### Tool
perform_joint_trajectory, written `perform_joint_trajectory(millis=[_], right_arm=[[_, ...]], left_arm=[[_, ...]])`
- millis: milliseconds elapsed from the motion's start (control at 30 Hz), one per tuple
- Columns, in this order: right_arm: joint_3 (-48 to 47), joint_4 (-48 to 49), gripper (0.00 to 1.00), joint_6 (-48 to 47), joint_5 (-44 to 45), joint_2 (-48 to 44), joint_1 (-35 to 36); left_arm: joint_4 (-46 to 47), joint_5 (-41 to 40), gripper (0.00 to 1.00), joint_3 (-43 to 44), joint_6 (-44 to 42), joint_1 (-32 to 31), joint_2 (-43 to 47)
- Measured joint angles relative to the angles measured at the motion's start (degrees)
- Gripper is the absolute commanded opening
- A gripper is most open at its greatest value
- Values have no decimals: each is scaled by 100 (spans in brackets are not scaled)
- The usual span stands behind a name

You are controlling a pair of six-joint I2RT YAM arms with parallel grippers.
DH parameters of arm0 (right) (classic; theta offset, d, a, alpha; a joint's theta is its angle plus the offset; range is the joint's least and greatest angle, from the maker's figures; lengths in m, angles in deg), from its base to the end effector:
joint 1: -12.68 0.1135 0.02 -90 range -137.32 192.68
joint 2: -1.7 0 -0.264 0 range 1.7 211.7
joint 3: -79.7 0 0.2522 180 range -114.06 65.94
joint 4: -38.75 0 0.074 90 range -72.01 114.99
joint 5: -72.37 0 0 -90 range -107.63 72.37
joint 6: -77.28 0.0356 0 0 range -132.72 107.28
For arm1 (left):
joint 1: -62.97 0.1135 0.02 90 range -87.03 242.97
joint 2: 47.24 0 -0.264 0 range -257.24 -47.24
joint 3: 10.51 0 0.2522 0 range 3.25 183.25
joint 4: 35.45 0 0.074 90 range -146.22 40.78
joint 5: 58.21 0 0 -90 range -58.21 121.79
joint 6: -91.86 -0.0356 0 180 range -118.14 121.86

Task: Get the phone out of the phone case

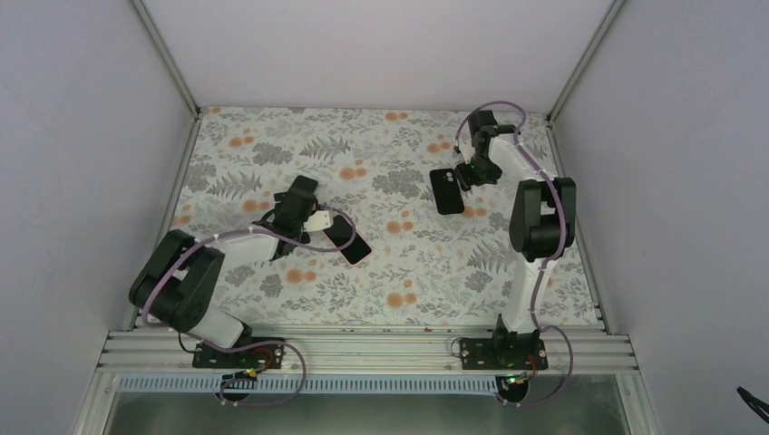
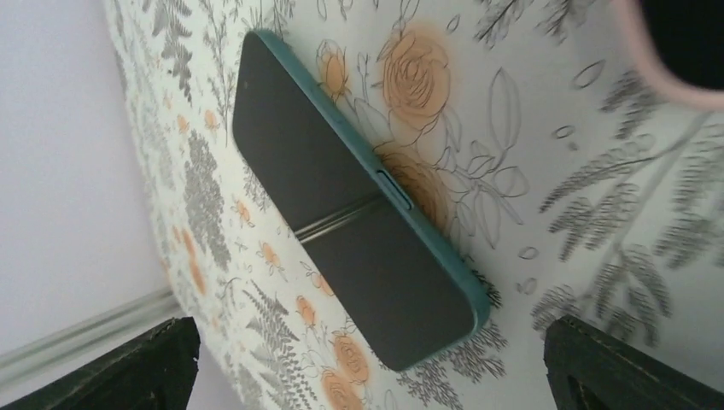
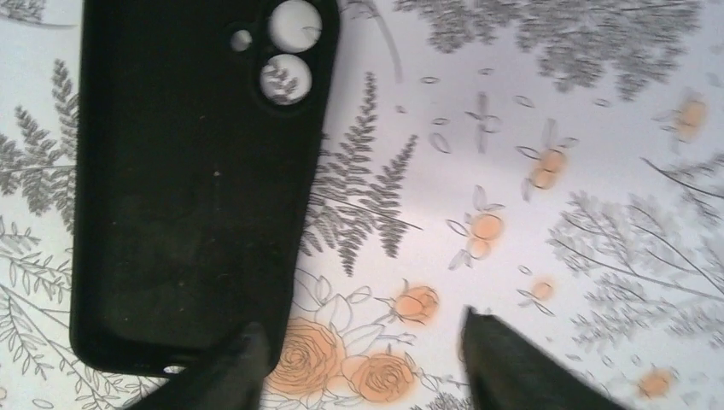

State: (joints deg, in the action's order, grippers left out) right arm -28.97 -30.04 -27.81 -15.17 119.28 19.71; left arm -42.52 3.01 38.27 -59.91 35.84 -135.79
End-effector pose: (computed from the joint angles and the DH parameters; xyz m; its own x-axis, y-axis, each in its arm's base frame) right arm 0.4118 0.0492 0.2014 -0.9068 -0.3739 -0.1948 -0.3617 0.9273 -0.0960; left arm 0.2562 -0.1120 0.1393 -0.2132 0.9769 -0.0141 0.6224 0.1469 0.7688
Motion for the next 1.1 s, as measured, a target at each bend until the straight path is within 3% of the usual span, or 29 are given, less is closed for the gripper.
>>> perform_joint_trajectory(millis=[100,267,467,800,1100], right_arm=[[-20,2,99,-48,315,-160,33],[157,24,100,-291,479,-970,501],[271,-76,100,-195,13,-1504,2009],[-334,-422,100,173,-1169,20,3877],[-973,-546,100,328,-1325,1014,4212]], left_arm=[[-1014,522,100,291,317,-11,409],[-2498,1517,100,1270,826,35,1091],[-3377,2496,100,2374,1322,492,1731],[-3687,2649,100,3244,2319,1722,1687],[-3762,2573,100,2946,2699,1853,1694]])
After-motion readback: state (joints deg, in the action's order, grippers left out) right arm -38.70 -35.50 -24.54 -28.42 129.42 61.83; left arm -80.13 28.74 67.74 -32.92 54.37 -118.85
